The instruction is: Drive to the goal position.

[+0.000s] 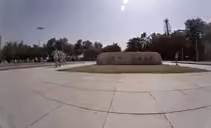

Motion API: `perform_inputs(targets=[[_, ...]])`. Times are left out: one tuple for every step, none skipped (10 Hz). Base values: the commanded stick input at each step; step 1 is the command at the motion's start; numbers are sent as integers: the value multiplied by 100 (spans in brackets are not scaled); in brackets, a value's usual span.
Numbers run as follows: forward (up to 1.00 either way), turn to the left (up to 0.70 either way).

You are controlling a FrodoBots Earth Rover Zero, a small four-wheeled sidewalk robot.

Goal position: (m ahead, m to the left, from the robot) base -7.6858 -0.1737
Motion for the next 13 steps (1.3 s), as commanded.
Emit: perform_inputs(targets=[[100, 0], [100, 0], [100, 0], [100, 0], [100, 0], [100, 0], [100, 0], [100, 0], [100, 0], [100, 0], [100, 0], [100, 0], [100, 5]])
